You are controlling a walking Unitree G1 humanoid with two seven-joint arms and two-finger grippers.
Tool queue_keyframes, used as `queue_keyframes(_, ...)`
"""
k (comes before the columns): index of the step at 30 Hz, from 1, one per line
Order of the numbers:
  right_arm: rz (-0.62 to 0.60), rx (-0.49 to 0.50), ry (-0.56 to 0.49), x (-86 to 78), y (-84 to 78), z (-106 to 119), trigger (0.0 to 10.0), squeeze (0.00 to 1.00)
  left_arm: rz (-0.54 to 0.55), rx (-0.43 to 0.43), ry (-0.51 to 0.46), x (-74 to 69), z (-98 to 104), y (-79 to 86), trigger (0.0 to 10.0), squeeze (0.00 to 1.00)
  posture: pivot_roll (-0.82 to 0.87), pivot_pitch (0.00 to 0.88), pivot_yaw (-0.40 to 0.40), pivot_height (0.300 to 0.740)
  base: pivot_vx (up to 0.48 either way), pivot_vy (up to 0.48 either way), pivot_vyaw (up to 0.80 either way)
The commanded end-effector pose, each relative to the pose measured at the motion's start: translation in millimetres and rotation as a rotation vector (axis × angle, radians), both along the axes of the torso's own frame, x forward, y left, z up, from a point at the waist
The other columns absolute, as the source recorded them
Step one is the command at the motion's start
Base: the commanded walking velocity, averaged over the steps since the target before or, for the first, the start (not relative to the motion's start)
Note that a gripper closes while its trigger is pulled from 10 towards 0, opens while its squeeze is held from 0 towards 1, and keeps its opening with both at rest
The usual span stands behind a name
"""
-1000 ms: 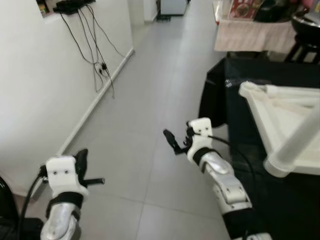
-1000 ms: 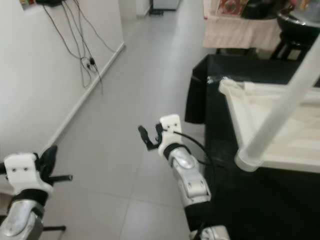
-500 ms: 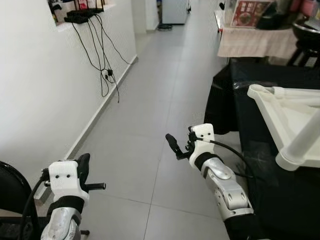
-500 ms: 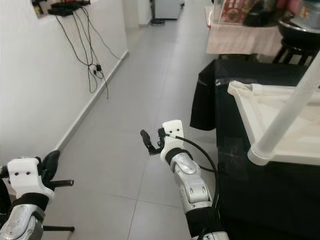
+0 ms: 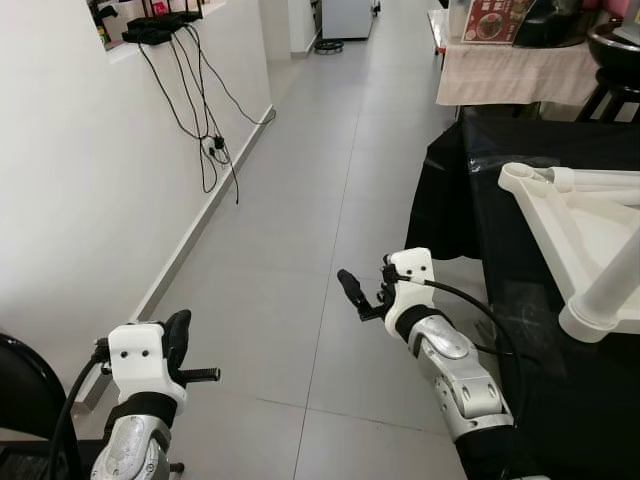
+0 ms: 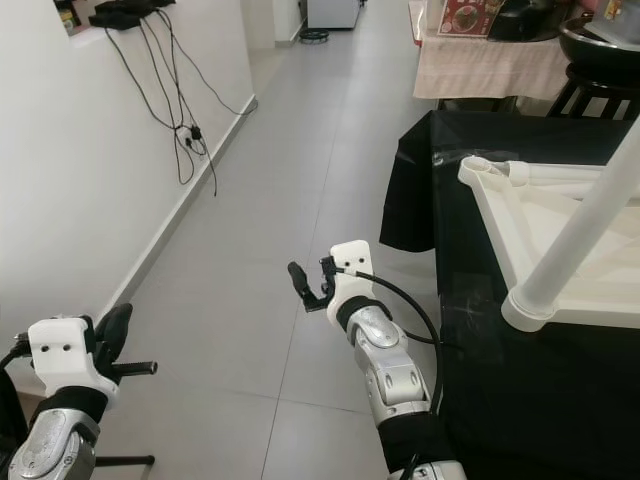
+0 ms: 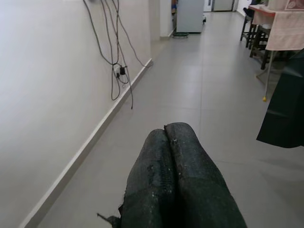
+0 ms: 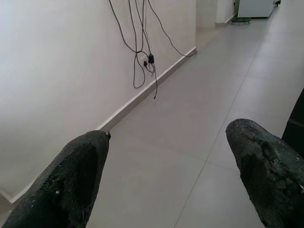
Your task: Building children table
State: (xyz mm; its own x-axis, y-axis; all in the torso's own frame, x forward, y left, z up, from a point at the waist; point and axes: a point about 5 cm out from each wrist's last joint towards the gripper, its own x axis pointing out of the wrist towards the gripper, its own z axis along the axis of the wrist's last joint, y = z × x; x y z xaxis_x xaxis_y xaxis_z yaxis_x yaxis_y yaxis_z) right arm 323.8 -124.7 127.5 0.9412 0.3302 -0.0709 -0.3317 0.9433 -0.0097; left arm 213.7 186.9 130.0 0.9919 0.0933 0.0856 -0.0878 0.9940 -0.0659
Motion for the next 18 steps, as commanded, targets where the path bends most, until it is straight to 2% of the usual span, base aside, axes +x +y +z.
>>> queue_keyframes(1, 0.014, 0.008, -0.016, 1.3, 4.7, 2.3, 10.0, 0.00, 0.001, -0.002, 0.019, -0.1, -2.7, 3.1, 10.0, 0.00, -0.07, 0.039, 0.039, 0.740, 0.255, 0.000, 0.00)
queue_keyframes(12, 0.015, 0.020, -0.014, 2.0, 6.2, 2.7, 10.0, 0.00, 0.001, 0.002, 0.020, 0.3, -2.5, 5.4, 10.0, 0.00, -0.07, 0.042, 0.046, 0.740, 0.251, 0.000, 0.00)
queue_keyframes(18, 0.015, 0.025, -0.013, 2.3, 6.4, 2.6, 10.0, 0.00, 0.000, 0.003, 0.020, 0.6, -2.3, 5.7, 10.0, 0.00, -0.07, 0.043, 0.046, 0.740, 0.351, 0.000, 0.00)
